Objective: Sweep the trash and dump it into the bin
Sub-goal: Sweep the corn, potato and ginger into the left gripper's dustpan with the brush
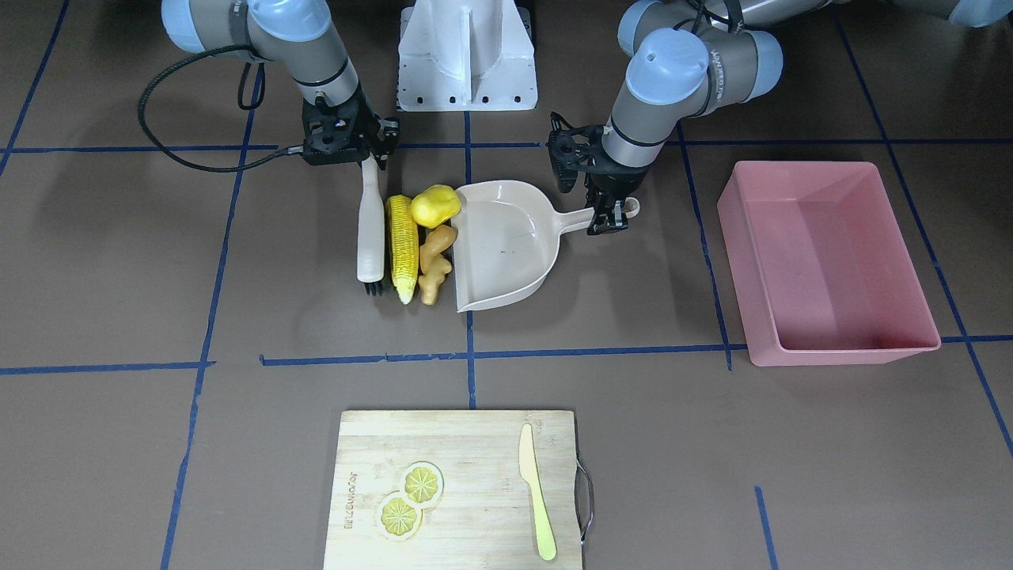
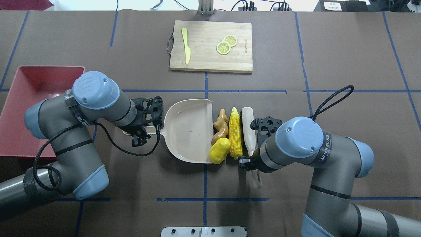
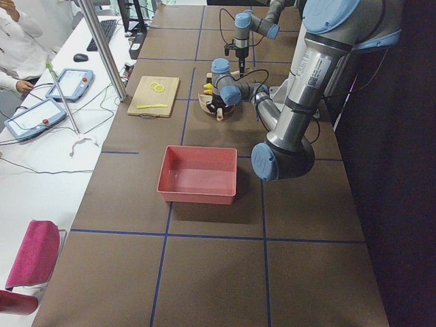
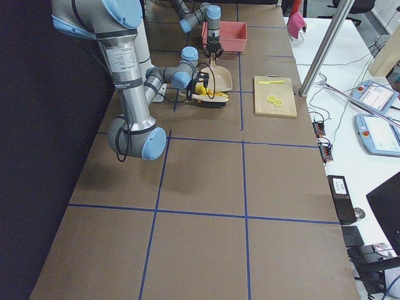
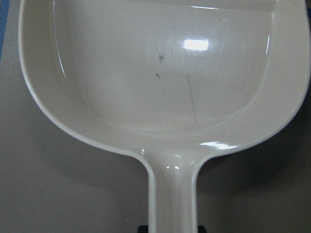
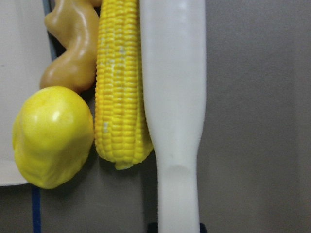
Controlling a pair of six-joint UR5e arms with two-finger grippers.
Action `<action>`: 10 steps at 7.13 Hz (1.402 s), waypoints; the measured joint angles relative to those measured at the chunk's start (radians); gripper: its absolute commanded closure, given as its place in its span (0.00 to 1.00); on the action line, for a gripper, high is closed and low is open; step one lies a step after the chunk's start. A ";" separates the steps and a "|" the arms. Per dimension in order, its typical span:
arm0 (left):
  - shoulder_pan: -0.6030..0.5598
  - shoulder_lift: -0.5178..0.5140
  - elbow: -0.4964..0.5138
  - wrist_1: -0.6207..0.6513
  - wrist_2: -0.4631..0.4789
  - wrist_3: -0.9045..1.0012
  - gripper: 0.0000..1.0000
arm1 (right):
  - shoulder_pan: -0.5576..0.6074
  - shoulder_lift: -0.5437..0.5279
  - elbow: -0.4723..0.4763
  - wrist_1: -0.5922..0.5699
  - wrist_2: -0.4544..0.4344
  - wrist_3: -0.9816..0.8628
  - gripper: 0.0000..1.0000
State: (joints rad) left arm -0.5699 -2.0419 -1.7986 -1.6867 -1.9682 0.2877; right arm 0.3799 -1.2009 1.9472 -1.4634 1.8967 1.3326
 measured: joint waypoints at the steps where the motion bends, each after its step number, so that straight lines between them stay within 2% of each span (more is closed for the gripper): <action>1: 0.013 -0.021 0.009 0.018 0.009 -0.002 0.92 | -0.009 0.030 -0.024 0.000 -0.007 0.013 1.00; 4: 0.050 -0.060 0.028 0.028 0.053 -0.008 0.92 | -0.023 0.093 -0.068 0.005 -0.014 0.034 1.00; 7: 0.052 -0.058 0.027 0.000 0.060 -0.026 0.94 | -0.021 0.127 -0.067 0.007 -0.014 0.049 1.00; 10: 0.053 -0.008 0.054 -0.186 0.061 -0.083 0.95 | -0.005 0.128 -0.037 0.003 -0.006 0.050 1.00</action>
State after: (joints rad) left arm -0.5166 -2.0504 -1.7449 -1.8727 -1.9072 0.2046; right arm 0.3750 -1.0729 1.9100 -1.4602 1.8906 1.3822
